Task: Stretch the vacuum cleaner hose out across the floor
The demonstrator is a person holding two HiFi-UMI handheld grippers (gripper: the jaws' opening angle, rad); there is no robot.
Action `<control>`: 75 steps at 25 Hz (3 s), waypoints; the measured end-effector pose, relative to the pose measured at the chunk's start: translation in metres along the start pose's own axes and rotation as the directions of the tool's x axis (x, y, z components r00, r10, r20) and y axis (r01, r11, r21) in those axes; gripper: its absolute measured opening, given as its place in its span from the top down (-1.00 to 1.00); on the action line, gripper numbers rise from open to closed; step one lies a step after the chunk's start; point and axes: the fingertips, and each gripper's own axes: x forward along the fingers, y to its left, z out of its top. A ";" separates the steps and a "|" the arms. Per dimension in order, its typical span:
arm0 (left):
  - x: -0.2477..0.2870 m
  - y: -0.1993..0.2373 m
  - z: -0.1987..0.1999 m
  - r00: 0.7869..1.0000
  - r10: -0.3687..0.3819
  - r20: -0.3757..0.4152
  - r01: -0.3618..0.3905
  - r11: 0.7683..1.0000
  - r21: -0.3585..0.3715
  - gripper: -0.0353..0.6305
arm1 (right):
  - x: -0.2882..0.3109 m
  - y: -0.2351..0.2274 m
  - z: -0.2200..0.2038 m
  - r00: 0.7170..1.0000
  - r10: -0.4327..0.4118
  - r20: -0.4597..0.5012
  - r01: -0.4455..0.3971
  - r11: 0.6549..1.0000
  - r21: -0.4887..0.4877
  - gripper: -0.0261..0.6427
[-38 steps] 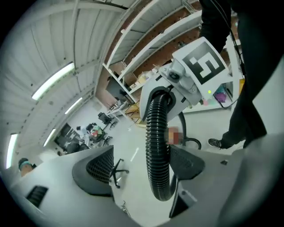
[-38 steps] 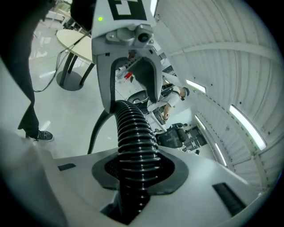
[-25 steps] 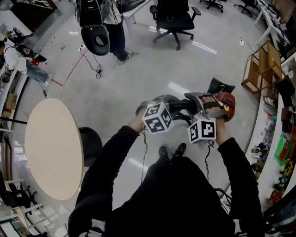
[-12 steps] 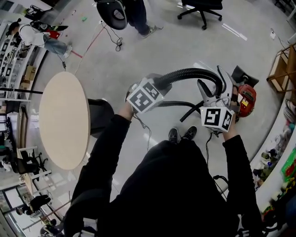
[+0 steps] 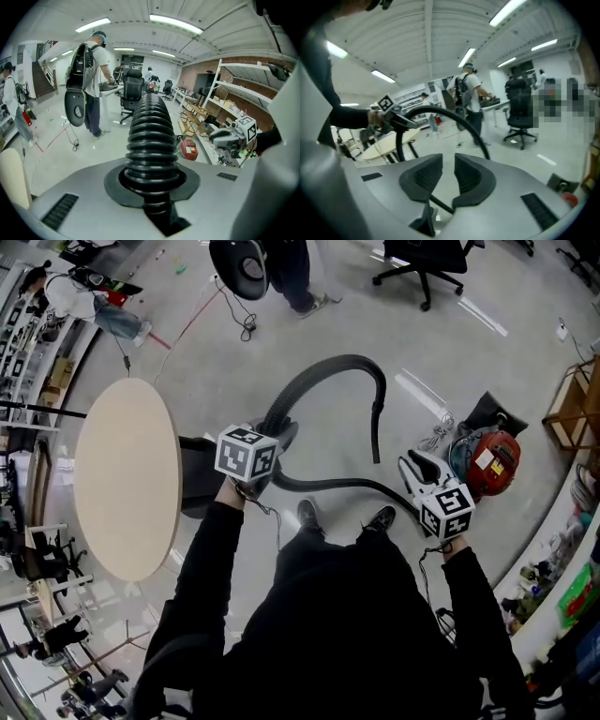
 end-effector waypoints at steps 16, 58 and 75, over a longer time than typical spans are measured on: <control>-0.119 0.103 -0.096 0.952 -0.268 0.145 0.305 0.841 -0.447 0.54 | 0.227 0.414 -0.086 0.802 0.370 -0.469 -0.510 0.833 -0.216 0.09; -0.155 -0.078 -0.343 0.662 -0.731 0.168 0.652 0.450 -0.610 -0.09 | -0.007 0.617 -0.279 0.618 0.493 -0.613 -0.688 0.716 -0.119 0.32; -0.204 -0.133 -0.432 0.647 -0.680 0.345 0.584 0.152 -0.797 -0.24 | -0.071 0.673 -0.322 0.578 0.510 -0.637 -0.731 0.670 -0.127 0.30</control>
